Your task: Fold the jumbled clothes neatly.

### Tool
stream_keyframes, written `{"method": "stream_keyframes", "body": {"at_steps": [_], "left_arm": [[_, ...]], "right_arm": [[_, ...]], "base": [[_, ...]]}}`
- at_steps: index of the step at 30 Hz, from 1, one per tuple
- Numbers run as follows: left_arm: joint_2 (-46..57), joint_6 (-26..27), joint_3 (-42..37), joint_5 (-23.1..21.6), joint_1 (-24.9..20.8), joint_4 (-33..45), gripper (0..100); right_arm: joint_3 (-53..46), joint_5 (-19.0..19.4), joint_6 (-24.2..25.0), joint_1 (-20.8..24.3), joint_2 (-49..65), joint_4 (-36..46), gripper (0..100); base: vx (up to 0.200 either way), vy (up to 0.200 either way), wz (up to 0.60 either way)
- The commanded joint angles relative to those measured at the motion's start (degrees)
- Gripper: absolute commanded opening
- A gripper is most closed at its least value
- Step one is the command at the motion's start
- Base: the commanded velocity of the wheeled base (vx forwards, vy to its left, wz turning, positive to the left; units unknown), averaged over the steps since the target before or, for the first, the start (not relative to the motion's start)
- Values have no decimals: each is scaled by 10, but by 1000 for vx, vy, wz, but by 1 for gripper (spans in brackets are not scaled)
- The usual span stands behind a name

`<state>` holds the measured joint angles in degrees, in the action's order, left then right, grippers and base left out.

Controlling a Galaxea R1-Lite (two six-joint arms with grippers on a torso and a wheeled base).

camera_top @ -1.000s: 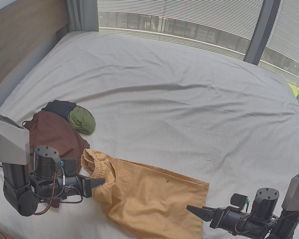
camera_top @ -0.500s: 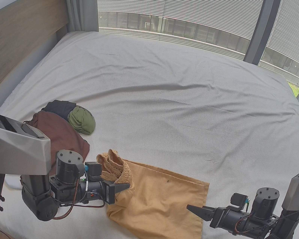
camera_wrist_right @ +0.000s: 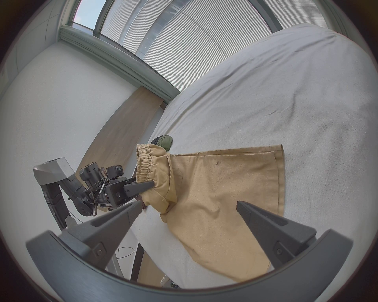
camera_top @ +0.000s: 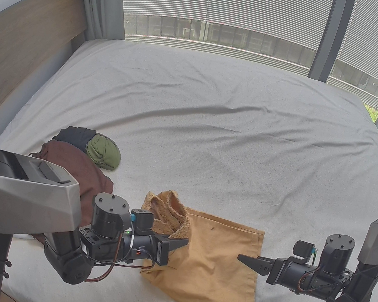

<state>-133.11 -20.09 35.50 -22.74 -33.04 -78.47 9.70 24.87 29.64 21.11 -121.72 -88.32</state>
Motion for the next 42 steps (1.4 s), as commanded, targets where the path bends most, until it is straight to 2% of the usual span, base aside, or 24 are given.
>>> {"method": "stream_keyframes", "body": {"at_steps": [1, 6, 18, 28, 33, 42], "left_arm": [[1, 0, 21, -1, -20, 10, 0], [1, 0, 49, -1, -41, 45, 0], [-2, -1, 113, -2, -82, 135, 0], [-22, -3, 181, -2, -120, 210, 0], [-37, -3, 193, 1, -138, 217, 0], [-43, -4, 198, 2, -142, 219, 0]], "right_arm": [[7, -2, 1, -3, 4, -1, 100], [23, -32, 3, -10, 7, 0, 100], [50, -42, 24, -50, 18, 1, 100], [60, -53, 29, -60, 18, 2, 100], [60, -53, 29, -62, 17, 1, 100], [61, -53, 29, -62, 18, 1, 100]], "base": [[0, 0, 0], [0, 0, 0], [0, 0, 0], [0, 0, 0], [0, 0, 0], [0, 0, 0]]}}
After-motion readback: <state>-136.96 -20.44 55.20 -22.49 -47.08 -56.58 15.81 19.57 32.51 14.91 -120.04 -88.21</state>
